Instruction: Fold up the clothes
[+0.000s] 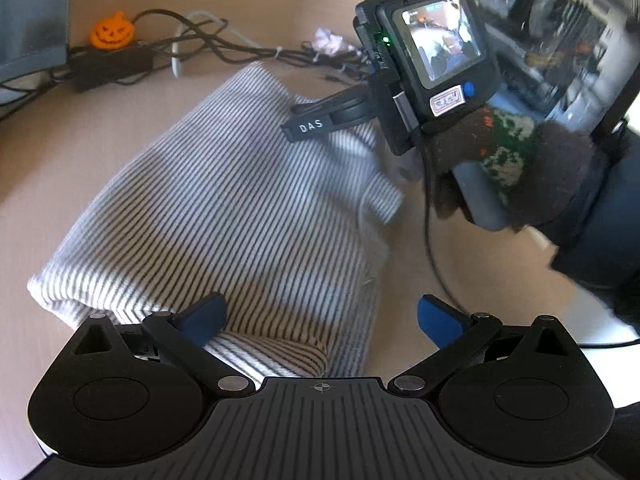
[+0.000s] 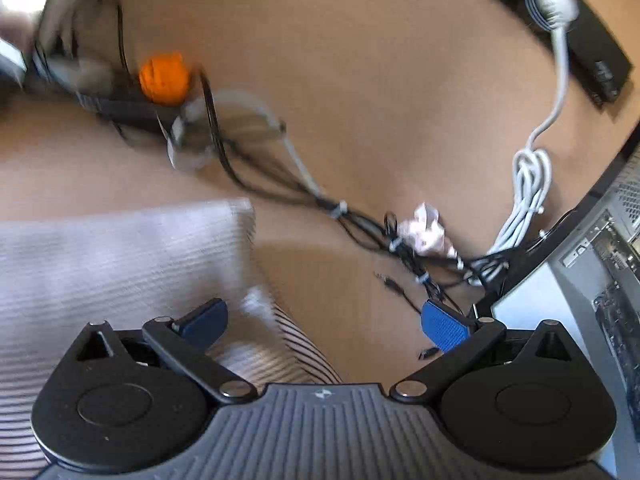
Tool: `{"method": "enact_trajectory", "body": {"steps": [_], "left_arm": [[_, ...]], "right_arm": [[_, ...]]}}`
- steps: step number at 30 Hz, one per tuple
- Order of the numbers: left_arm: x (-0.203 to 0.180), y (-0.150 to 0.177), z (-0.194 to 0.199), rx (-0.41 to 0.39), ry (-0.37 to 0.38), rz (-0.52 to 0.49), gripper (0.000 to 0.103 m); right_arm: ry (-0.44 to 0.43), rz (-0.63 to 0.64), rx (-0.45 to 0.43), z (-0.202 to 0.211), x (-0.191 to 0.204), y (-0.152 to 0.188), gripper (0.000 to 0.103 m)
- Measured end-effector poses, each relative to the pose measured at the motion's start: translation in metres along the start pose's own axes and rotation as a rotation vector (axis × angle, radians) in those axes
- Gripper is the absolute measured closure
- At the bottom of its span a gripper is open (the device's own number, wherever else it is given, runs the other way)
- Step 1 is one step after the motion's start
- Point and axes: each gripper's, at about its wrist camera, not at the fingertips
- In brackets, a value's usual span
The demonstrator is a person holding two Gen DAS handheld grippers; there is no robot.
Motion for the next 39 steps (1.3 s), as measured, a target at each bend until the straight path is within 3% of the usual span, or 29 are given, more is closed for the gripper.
{"method": "enact_trajectory", "body": {"steps": [5, 8, 10, 13, 20, 24, 28, 30, 34, 36, 39], "left_arm": [[0.028, -0.014, 0.033, -0.081, -0.115, 0.024, 0.000], [0.045, -0.019, 0.023, -0.052, -0.278, 0.014, 0.000], [0.052, -0.020, 0.013, -0.026, -0.357, -0.004, 0.000], [0.052, -0.017, 0.002, -0.008, -0.380, -0.047, 0.000], [0.034, 0.000, -0.003, 0.038, -0.373, -0.134, 0.000], [0.015, 0.018, 0.001, 0.061, -0.261, -0.151, 0.000], [-0.001, 0.026, 0.009, 0.078, -0.118, -0.126, 0.000], [-0.014, 0.028, 0.011, 0.082, -0.073, -0.170, 0.000], [-0.025, 0.025, 0.019, 0.024, -0.151, -0.240, 0.000], [-0.017, 0.019, 0.019, 0.003, -0.205, -0.207, 0.000], [-0.001, 0.010, 0.019, -0.004, -0.240, -0.128, 0.000]], "right_arm": [[-0.187, -0.144, -0.040, 0.066, -0.010, 0.021, 0.000], [-0.297, -0.132, -0.032, 0.096, 0.010, 0.040, 0.000], [-0.317, -0.048, -0.019, 0.105, 0.036, 0.053, 0.000], [-0.267, 0.061, -0.013, 0.106, 0.068, 0.072, 0.000], [-0.285, 0.223, -0.021, 0.108, 0.055, 0.078, 0.000], [-0.267, 0.306, -0.016, 0.106, 0.043, 0.079, 0.000], [-0.197, 0.354, -0.019, 0.101, 0.034, 0.080, 0.000], [-0.176, 0.353, -0.005, 0.100, 0.028, 0.077, 0.000], [-0.211, 0.206, 0.013, 0.106, 0.007, 0.062, 0.000], [-0.220, 0.120, 0.002, 0.111, 0.000, 0.058, 0.000], [-0.233, 0.135, -0.007, 0.114, 0.011, 0.067, 0.000]]}}
Point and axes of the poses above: each gripper's, at about its wrist camera, not at the fingertips, and z roughly against the way its jaws point, x to its left, y to its underside, and after that the axes turned 4 degrees about y, right-handed
